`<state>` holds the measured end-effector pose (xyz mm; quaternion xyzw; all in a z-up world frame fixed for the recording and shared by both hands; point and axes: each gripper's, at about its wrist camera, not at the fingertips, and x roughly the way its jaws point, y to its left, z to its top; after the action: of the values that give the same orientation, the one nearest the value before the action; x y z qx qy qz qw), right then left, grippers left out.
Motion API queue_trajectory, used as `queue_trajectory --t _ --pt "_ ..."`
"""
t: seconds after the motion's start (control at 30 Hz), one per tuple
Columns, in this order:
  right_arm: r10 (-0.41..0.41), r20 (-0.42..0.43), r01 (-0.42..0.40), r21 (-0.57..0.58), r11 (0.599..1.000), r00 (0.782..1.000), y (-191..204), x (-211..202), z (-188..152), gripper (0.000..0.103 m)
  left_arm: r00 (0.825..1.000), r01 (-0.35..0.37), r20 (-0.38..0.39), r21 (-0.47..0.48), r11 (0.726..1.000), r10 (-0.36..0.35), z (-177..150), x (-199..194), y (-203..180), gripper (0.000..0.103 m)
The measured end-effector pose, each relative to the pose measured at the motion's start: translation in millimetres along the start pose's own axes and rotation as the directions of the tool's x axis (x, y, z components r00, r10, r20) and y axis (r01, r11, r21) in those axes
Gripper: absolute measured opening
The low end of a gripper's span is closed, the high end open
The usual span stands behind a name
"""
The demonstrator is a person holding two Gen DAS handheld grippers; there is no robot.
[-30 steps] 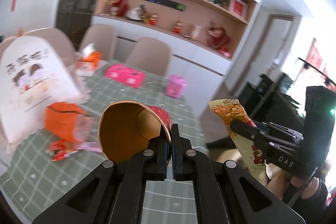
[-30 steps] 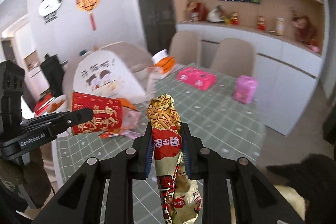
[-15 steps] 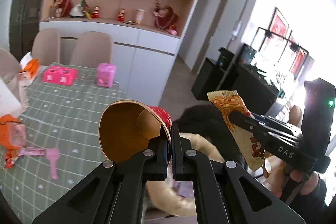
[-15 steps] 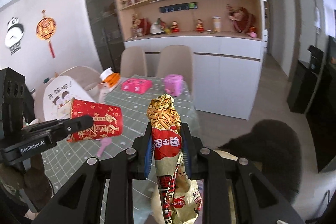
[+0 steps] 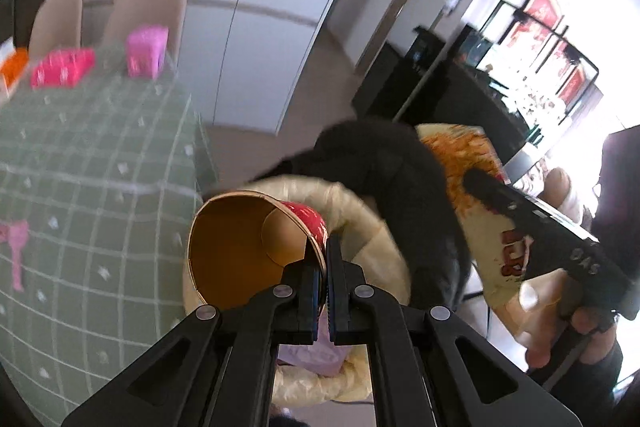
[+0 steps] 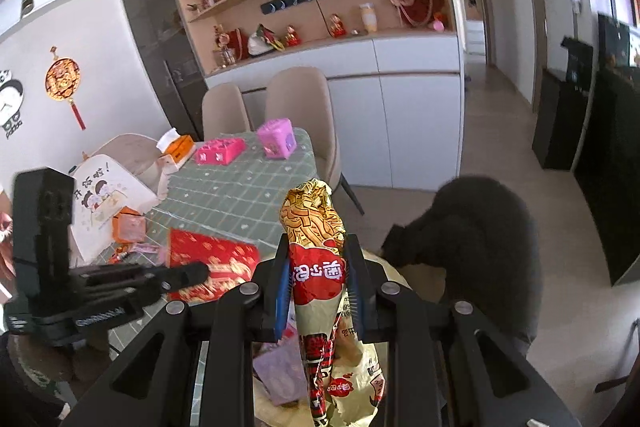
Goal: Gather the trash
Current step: 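Carry the red cup with the left tool while the right tool carries the snack bar to the trash bag, then open both tools over the trash bag, dropping the cup and snack bar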
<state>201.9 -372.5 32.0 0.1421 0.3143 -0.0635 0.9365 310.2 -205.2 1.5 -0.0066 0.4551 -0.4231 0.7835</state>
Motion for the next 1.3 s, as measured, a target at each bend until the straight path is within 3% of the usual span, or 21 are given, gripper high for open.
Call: queue_trajectory --t 0.13,0.27,0.5,0.63,0.77,0.93,1.13,1.3 --pt "0.020 -0.041 -0.017 0.059 0.998 0.999 -17 18 -12 0.022 0.995 -0.025 -0.101 0.023 0.999 0.027 -13 40 4 0.003" --pt "0.025 -0.079 -0.020 0.066 0.998 0.997 -23 35 -21 0.022 0.978 -0.034 -0.208 0.017 0.999 0.036 -29 73 16 0.003" --pt "0.022 -0.124 -0.013 0.071 0.997 0.992 -29 56 -27 0.022 0.962 -0.022 -0.272 0.024 0.999 0.028 -47 98 19 0.003" --pt "0.021 -0.137 -0.011 0.073 0.997 0.990 -30 60 -29 0.022 0.973 0.070 -0.216 -0.082 0.994 -0.086 -41 80 33 0.011" --pt "0.026 -0.155 -0.016 0.068 0.998 0.987 -27 65 -34 0.022 0.985 0.076 -0.147 -0.105 0.992 -0.091 -30 52 46 0.035" --pt "0.054 -0.180 -0.041 0.075 0.996 0.982 -14 78 -42 0.022 0.995 0.051 -0.078 -0.158 0.986 -0.064 -16 19 65 0.036" --pt "0.118 -0.208 -0.111 0.046 0.993 0.971 22 99 -48 0.022 0.998 -0.054 0.008 -0.153 0.987 0.056 -5 -10 86 0.036" --pt "0.072 -0.308 -0.077 -0.004 0.997 0.949 42 138 -75 0.022 0.997 -0.069 0.006 -0.170 0.983 0.071 -7 -16 103 0.036"
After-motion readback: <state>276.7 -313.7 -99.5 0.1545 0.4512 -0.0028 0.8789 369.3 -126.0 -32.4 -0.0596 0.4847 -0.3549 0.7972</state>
